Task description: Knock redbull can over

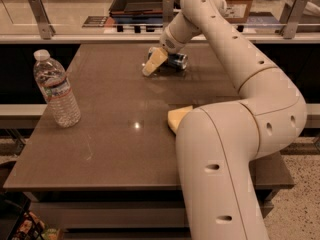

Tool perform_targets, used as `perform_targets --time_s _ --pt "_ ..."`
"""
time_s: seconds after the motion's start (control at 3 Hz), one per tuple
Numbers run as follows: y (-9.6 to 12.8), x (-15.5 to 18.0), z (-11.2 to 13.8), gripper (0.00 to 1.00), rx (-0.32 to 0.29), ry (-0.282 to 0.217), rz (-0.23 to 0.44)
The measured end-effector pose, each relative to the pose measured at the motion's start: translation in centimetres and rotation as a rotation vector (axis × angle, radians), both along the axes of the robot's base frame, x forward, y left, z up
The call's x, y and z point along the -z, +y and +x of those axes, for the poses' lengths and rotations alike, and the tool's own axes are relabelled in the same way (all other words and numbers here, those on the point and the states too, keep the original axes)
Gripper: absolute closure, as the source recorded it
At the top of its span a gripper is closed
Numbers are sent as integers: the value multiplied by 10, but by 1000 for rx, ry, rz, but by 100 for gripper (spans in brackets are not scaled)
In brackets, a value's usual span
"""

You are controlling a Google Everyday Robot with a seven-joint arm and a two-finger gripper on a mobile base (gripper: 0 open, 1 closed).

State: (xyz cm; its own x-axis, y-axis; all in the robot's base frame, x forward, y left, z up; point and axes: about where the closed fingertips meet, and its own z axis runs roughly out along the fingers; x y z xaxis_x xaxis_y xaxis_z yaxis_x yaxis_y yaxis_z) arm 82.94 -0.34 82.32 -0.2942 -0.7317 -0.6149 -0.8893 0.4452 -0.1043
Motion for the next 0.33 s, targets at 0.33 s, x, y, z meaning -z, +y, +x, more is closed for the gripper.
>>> perform_targets --time_s 0.33 --pt "0 0 0 0 0 0 0"
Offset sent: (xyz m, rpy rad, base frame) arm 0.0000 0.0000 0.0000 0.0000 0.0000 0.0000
